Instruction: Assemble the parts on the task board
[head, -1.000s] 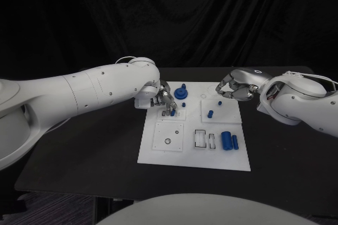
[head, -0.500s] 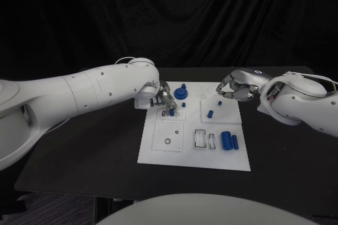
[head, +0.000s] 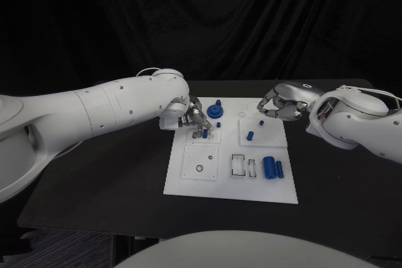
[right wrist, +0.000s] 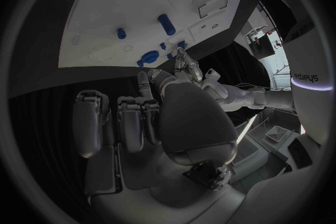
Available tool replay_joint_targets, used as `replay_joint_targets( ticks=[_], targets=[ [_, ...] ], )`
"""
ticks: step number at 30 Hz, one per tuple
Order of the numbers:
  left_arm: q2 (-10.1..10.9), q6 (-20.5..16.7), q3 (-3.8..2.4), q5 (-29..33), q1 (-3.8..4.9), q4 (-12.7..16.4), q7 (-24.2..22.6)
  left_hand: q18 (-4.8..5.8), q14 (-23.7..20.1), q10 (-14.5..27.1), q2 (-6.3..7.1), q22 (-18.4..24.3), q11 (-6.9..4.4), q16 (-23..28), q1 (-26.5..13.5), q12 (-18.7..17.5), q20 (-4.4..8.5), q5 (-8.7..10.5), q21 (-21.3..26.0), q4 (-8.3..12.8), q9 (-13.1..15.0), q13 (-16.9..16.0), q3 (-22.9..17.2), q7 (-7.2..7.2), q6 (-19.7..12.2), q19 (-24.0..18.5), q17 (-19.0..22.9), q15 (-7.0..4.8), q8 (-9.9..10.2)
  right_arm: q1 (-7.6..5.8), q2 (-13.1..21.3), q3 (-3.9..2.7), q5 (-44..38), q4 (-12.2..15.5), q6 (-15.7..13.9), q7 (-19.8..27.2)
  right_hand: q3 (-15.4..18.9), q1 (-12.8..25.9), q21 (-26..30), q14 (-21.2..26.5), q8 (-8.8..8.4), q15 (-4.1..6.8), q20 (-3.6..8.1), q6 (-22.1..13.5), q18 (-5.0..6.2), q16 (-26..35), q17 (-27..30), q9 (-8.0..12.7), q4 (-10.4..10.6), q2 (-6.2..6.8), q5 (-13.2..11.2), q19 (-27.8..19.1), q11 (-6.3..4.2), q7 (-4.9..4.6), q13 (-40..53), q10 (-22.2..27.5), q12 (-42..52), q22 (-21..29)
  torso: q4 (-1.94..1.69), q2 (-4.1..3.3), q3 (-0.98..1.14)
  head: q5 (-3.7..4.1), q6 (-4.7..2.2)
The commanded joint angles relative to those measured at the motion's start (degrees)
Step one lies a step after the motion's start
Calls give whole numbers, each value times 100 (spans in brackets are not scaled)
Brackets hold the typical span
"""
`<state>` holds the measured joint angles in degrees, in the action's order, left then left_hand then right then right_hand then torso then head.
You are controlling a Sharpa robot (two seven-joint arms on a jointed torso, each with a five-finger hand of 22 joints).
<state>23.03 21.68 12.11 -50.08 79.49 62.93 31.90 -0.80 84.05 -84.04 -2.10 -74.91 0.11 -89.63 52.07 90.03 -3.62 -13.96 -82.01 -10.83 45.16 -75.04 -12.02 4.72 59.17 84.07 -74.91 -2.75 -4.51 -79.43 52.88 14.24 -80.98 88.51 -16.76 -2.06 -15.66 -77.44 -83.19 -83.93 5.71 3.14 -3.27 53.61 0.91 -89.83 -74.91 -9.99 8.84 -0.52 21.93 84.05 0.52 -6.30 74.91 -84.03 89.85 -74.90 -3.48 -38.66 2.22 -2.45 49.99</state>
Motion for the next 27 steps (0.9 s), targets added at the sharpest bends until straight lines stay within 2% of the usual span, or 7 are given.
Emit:
replay_joint_targets(
  ticks=[1,3,7,19,27],
  targets=[
    [-10,70,-3,22,-11,-1,-6,-117,595,-596,-34,-1249,35,-37,215,-3,-30,-282,26,126,28,-1496,-14,-13,-59,174,-1509,29,-41,16,4,-4,-9,-2,34,-105,-28,50,16,-607,-8,-42,-36,27,96,-17,-1509,1,12,10,23,211,31,3,1509,-597,15,-1263,-3,-2,-3,-9,1],
    [-14,88,-3,22,-11,-2,1,-116,595,-596,-39,-1250,32,-37,308,-3,-27,-433,23,192,39,-1496,-40,-16,-66,176,-1509,27,-43,17,3,-4,-9,-2,34,-106,-28,50,16,-607,-8,-42,-36,27,96,-17,-1509,1,12,10,23,211,31,3,1509,-597,15,-1263,-3,-4,-1,-10,1],
    [-20,120,-3,22,-11,-10,13,-117,595,-596,-50,-1248,24,-37,434,-3,-23,-583,28,296,52,-1496,-112,-25,-75,174,-1509,22,-43,19,0,-4,-9,-3,36,-106,-28,50,16,-607,-8,-42,-36,27,96,-17,-1509,1,12,10,23,211,31,3,1509,-597,15,-1263,-2,0,0,-16,1],
    [-69,196,-3,22,-15,-39,49,-112,595,-596,-40,-1256,8,-37,568,-3,-13,-631,5,441,74,-1496,-205,-46,-47,187,-1509,10,-64,20,-10,-4,-9,-5,47,-121,-33,65,15,-607,-11,-42,-35,27,95,-17,-1509,1,13,11,26,212,31,5,1509,-597,15,-1263,0,-3,1,-24,1],
    [-117,188,-3,22,-22,-56,37,-107,595,-596,-33,-1263,-27,-37,639,-3,8,-633,-20,552,169,-1496,-268,-89,51,203,-1509,-17,-157,20,-20,-4,-9,-10,60,-126,-37,69,19,-607,-11,-41,-35,28,96,-17,-1509,1,11,10,27,210,31,5,1509,-597,15,-1262,0,-3,2,-35,1]
  ],
)
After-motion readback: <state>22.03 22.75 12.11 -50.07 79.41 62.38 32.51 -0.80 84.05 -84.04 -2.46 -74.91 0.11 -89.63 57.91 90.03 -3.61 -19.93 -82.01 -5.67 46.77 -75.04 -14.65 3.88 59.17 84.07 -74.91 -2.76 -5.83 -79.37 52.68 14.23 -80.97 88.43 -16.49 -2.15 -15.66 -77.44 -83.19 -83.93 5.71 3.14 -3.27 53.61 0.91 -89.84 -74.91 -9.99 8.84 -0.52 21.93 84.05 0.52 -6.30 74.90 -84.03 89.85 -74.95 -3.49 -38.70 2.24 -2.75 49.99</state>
